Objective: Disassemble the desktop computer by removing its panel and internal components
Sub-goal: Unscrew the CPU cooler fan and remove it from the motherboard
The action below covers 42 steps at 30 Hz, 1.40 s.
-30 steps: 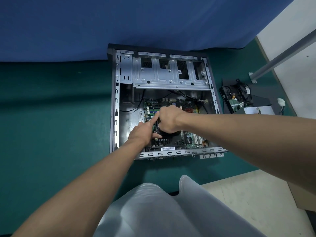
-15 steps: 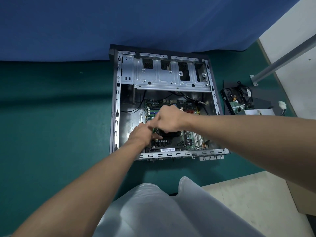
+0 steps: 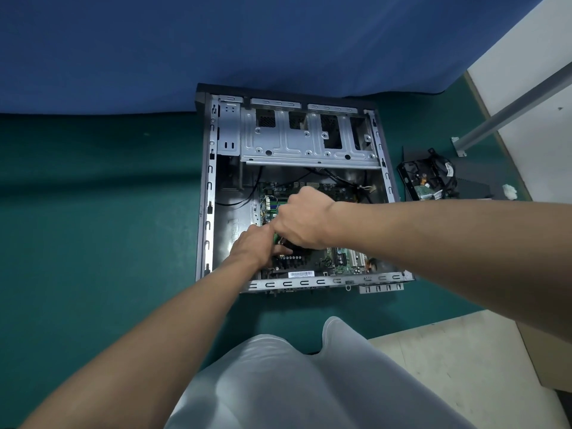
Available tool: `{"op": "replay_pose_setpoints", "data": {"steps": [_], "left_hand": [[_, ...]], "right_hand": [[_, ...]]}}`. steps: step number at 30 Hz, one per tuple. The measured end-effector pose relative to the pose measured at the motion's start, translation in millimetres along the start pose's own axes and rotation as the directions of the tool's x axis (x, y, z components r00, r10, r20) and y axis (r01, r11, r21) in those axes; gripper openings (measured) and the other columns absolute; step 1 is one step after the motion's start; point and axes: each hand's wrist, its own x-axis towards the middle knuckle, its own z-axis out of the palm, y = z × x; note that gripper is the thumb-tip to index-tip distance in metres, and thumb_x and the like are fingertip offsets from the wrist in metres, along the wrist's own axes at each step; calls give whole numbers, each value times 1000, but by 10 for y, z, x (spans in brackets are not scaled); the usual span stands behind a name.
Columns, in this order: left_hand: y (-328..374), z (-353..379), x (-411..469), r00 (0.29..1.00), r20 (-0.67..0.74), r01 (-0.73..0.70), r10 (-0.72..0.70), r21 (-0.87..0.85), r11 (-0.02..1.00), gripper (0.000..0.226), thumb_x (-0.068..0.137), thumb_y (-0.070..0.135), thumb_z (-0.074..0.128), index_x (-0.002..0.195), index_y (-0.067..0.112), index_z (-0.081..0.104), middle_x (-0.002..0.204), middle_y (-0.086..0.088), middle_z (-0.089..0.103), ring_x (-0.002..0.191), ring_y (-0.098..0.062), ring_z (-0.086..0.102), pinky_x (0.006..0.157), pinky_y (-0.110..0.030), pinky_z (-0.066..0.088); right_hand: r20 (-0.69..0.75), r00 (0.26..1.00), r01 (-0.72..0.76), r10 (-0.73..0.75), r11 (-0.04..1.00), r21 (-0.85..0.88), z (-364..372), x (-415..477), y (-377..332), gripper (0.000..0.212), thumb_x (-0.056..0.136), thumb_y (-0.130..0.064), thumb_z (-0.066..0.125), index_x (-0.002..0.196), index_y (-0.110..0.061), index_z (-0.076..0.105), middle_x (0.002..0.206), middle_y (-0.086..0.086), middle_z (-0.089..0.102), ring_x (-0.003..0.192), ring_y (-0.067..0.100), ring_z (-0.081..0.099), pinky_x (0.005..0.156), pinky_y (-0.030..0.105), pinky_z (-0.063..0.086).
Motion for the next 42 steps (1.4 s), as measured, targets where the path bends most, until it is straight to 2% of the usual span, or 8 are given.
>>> {"op": "replay_pose_setpoints", "data": {"steps": [2, 6, 12, 15, 18, 32, 37, 42], "left_hand": [[-32, -11, 18, 997, 37, -67, 66, 19, 998, 74, 80, 32, 78, 140, 43, 35, 68, 0, 53, 58, -13, 52, 65, -30, 46], [-67, -13, -12, 997, 64, -45, 48, -49, 998, 110, 76, 31, 80, 147, 52, -1, 78, -1, 51, 63, -12, 54, 71, -29, 43], [-54, -45, -65, 989, 56, 146, -139, -150, 978, 65, 71, 31, 84, 120, 9, 47, 105, -14, 63, 97, -30, 61, 89, -41, 49], [-49, -71, -80, 979, 65, 201, -194, -134, 970, 41, 73, 29, 84, 99, 13, 57, 105, -9, 65, 95, -26, 62, 87, -39, 50], [-52, -73, -93, 973, 52, 230, -226, -102, 968, 32, 75, 31, 81, 95, 18, 59, 102, -4, 66, 96, -24, 62, 90, -39, 50], [-51, -59, -91, 969, 63, 242, -241, -18, 970, 49, 80, 42, 73, 119, 17, 57, 120, -5, 60, 106, -21, 55, 98, -40, 44], [-71, -51, -71, 986, 103, 97, -129, 266, 959, 72, 90, 55, 52, 149, 20, 29, 159, 0, 16, 146, -28, 11, 114, -52, 22], [-90, -48, -33, 962, 233, 52, -141, 348, 936, 71, 97, 58, 31, 155, 26, 4, 160, 15, -11, 148, -27, -6, 113, -58, 17]], "right_hand": [[34, 995, -92, 90, 995, 34, 45, -68, 86, 20, 99, -25, 38, 98, -17, 56, 86, 5, 61, 87, 27, 61, 67, 36, 41], [154, 932, -353, 328, 917, 185, 344, -267, 301, 34, 90, -16, 48, 124, -10, 45, 84, 6, 58, 84, 27, 57, 83, 41, 41], [187, 838, -462, 512, 485, 743, 811, -201, 254, 24, 87, -16, 55, 102, -15, 37, 103, 7, 45, 99, 33, 54, 74, 38, 42], [137, 878, -422, 459, 606, 675, 913, 7, 93, 79, 77, -63, 62, 133, -16, 31, 134, 13, 36, 88, 26, 59, 56, 29, 42], [186, 908, -416, 377, 746, 521, 1002, 176, 21, 115, 64, -70, 67, 148, -19, 8, 151, 14, 20, 80, 25, 61, 47, 27, 35], [156, 890, -439, 429, 711, 549, 1087, 42, 200, 101, 64, -58, 76, 139, -12, 28, 131, 9, 43, 93, 29, 61, 64, 35, 45], [206, 887, -453, 413, 697, 556, 1118, 148, 111, 100, 67, -58, 75, 141, -13, 25, 140, 12, 36, 93, 29, 61, 60, 32, 44], [230, 866, -477, 444, 596, 646, 961, 309, 280, 87, 72, -75, 57, 135, -16, 45, 150, 11, 34, 124, 32, 49, 90, 45, 47]]}}
